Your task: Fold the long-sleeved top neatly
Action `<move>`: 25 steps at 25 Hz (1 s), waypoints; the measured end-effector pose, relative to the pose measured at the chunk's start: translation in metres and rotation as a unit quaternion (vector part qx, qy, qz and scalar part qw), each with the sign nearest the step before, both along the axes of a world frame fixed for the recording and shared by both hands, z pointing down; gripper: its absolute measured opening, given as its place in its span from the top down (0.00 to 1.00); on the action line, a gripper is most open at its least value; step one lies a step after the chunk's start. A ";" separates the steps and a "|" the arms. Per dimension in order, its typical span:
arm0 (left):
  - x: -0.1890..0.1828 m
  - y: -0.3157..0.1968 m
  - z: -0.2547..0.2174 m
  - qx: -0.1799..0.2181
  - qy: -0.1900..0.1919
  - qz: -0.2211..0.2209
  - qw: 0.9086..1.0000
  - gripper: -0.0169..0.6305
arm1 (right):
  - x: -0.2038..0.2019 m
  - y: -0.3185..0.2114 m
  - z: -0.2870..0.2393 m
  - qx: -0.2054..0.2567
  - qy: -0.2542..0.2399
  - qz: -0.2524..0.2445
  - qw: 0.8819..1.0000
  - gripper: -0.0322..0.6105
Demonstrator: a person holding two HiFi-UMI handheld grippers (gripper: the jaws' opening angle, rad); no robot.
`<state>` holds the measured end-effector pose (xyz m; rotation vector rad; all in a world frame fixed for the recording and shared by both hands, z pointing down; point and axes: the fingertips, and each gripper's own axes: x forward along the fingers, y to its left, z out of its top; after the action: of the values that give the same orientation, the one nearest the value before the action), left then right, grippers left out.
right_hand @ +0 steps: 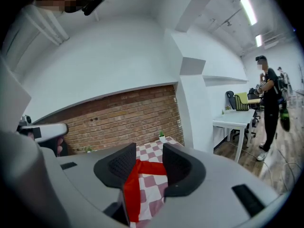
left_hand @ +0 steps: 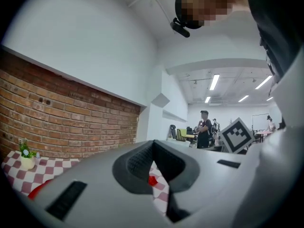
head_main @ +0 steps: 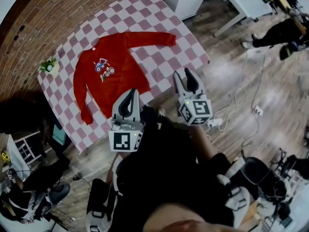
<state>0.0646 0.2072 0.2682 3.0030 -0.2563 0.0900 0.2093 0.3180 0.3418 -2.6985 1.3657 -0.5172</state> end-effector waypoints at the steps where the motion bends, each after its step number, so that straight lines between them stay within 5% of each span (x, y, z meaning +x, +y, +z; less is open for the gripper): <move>1: 0.006 -0.006 0.001 -0.002 0.000 0.007 1.000 0.97 | 0.005 -0.006 0.002 -0.003 -0.001 0.005 1.000 0.69; 14: 0.067 -0.058 0.005 -0.018 0.007 0.056 0.998 0.97 | 0.068 -0.059 0.037 -0.036 -0.045 0.047 0.997 0.69; 25: 0.127 -0.081 0.031 -0.022 -0.017 0.013 1.000 0.97 | 0.161 -0.084 0.115 -0.067 -0.109 0.042 0.991 0.69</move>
<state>0.1914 0.1260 0.2996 2.9634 -0.2145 0.1482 0.3702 0.2340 0.4571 -2.6891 1.1949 -0.8936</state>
